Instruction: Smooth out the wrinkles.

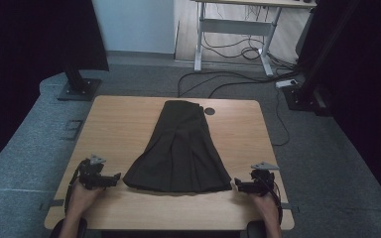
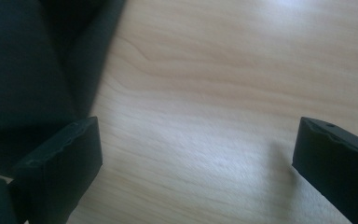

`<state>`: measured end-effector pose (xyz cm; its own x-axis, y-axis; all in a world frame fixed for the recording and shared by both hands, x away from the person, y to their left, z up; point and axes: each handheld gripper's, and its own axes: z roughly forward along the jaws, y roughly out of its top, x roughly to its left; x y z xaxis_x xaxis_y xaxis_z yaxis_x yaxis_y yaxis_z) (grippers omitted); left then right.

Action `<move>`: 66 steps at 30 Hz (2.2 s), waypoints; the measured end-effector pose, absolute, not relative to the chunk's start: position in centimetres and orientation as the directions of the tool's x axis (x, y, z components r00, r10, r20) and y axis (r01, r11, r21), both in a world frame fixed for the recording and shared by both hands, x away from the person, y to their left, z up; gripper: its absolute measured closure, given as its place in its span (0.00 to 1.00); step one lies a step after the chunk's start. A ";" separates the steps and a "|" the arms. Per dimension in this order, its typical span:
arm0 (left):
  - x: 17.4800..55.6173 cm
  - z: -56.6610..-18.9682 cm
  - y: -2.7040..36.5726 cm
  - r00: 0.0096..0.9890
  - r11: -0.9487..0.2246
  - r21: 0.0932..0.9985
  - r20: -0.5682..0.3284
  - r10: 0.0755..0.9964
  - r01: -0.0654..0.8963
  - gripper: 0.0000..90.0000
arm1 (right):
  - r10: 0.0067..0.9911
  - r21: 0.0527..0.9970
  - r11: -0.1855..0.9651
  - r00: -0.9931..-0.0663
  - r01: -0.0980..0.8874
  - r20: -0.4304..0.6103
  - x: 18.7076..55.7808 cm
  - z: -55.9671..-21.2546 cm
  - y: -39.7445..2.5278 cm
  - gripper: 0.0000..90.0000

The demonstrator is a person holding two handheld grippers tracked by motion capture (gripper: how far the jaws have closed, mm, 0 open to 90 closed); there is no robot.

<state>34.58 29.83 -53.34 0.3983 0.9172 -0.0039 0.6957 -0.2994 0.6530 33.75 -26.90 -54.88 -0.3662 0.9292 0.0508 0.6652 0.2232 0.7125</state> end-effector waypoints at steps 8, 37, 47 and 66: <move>36.8 -49.9 27.2 0.464 -0.332 0.697 -0.001 0.886 0.636 0.01 | 0.898 0.746 0.246 -0.436 0.619 0.066 34.9 -51.5 -24.4 0.01; 43.7 -54.0 20.2 0.501 -0.380 0.671 0.014 0.865 0.637 0.09 | 0.901 0.680 0.290 -0.431 0.673 0.042 42.4 -55.0 -18.1 0.01; 39.5 -54.5 20.8 0.498 -0.340 0.688 -0.036 0.867 0.641 0.10 | 0.903 0.700 0.282 -0.428 0.656 0.037 38.9 -55.2 -18.1 0.02; 34.2 -54.1 21.4 0.572 -0.386 0.676 -0.064 0.818 0.627 0.15 | 0.838 0.659 0.381 -0.543 0.649 0.050 32.6 -54.6 -18.1 0.09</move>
<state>34.16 21.44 -54.11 0.5723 0.8175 -0.0644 0.6275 -0.3860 0.6762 32.63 -18.14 -54.56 -0.5426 0.8385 0.0501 0.6490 0.3806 0.6587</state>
